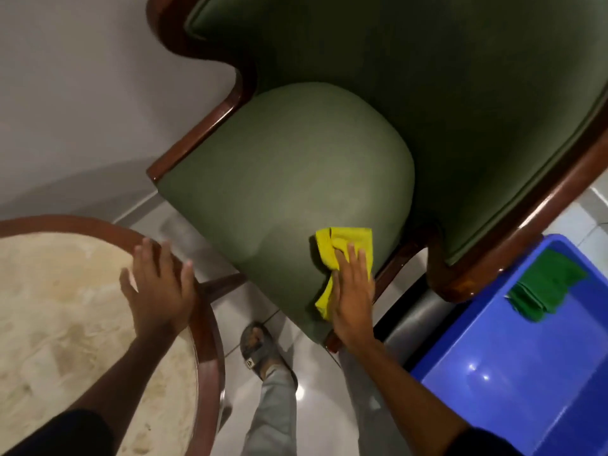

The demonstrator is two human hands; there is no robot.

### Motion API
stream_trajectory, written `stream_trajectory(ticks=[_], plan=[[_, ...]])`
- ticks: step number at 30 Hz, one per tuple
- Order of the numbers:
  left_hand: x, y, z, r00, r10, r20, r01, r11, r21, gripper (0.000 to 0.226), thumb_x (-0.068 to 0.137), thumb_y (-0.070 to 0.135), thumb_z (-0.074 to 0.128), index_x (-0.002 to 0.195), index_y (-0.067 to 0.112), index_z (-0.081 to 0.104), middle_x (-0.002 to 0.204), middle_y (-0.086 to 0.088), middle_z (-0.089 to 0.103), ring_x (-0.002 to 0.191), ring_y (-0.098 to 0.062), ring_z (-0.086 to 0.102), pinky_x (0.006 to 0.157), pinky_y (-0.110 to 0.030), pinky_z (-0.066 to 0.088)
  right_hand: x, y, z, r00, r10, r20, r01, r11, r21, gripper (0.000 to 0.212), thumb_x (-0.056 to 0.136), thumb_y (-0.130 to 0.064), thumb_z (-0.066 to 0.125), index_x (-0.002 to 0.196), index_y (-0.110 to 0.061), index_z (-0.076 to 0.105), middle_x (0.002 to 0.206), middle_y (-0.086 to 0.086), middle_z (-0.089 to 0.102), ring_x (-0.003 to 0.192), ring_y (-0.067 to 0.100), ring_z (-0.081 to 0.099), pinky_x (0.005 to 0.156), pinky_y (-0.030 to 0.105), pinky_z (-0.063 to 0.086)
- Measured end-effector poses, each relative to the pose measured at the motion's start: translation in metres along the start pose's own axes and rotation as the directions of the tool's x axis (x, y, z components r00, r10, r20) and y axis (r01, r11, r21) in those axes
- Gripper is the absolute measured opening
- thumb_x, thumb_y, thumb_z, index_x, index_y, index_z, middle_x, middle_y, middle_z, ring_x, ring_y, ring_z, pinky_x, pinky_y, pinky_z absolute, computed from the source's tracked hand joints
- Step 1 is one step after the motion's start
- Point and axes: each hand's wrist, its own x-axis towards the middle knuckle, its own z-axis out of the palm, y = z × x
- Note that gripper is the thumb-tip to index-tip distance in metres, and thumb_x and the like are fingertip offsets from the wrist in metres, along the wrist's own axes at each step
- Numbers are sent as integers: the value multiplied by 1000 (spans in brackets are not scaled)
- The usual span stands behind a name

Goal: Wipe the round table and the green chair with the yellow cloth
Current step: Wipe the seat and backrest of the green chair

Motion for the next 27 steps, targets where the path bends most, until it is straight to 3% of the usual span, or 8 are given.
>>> stream_trajectory(ticks=[2, 4, 7, 11, 14, 19, 23, 27], plan=[[-10, 22, -2, 995, 72, 65, -73, 997, -1, 65, 98, 51, 24, 150, 12, 33, 161, -18, 27, 151, -33, 20, 119, -60, 15, -11, -28, -19, 983, 178, -46, -143, 896, 421, 41, 105, -16, 38, 144, -27, 40, 155, 4, 39, 143, 19, 35, 116, 43, 33], [-8, 53, -2, 991, 90, 104, -89, 996, -15, 68, 98, 55, 19, 152, 15, 31, 161, -16, 27, 151, -31, 21, 120, -60, 18, -9, -59, -47, 914, 399, 77, -326, 607, 725, 33, 106, -18, 36, 135, -26, 50, 125, 7, 62, 113, 24, 58, 94, 29, 51], [7, 107, -9, 973, 198, 120, -192, 979, -63, 68, 98, 57, 17, 153, 18, 29, 162, -14, 25, 151, -31, 21, 120, -58, 19, 6, -95, -107, 905, 390, 167, -315, 353, 881, 25, 104, -21, 39, 118, -29, 58, 104, -5, 68, 99, 18, 66, 84, 26, 55], [28, 150, -26, 934, 335, 120, -336, 942, -13, 78, 95, 63, 5, 152, 18, 33, 161, -15, 29, 151, -30, 24, 120, -57, 21, 24, -117, -204, 985, 165, -43, -47, 505, 862, 24, 104, -27, 40, 111, -37, 60, 90, -14, 68, 80, 0, 64, 68, 13, 52], [31, 202, -41, 867, 491, 83, -487, 871, -62, 88, 91, 67, -8, 153, 20, 32, 163, -13, 27, 152, -28, 21, 121, -55, 20, 42, -109, -285, 965, 168, -202, 61, 607, 793, 27, 104, -26, 40, 122, -29, 59, 106, -8, 68, 97, 5, 62, 85, 20, 54], [22, 326, -65, 759, 651, 27, -620, 734, -279, 70, 96, 60, 14, 154, 24, 30, 165, -5, 21, 154, -20, 15, 123, -46, 19, 75, -64, -368, 723, 115, -682, 98, 959, 265, 48, 98, -43, 32, 145, -35, 37, 158, 6, 33, 139, 23, 39, 110, 38, 37], [-10, 405, -61, 671, 740, 47, -669, 631, -392, 67, 98, 55, 23, 157, 23, 22, 167, 2, 9, 155, -12, 3, 125, -39, 11, 121, -6, -353, 847, 208, -490, -285, 955, -87, 59, 101, -39, 39, 154, -18, 22, 164, 18, 4, 144, 41, 19, 110, 53, 31], [-25, 426, -51, 590, 803, 83, -712, 566, -415, 73, 97, 64, 12, 157, 24, 12, 167, 9, -4, 153, -3, -9, 126, -39, 4, 141, 26, -324, 890, 177, -421, -225, 972, -66, 70, 98, -35, 47, 156, -17, 13, 164, 17, 5, 142, 40, 23, 108, 56, 35]])
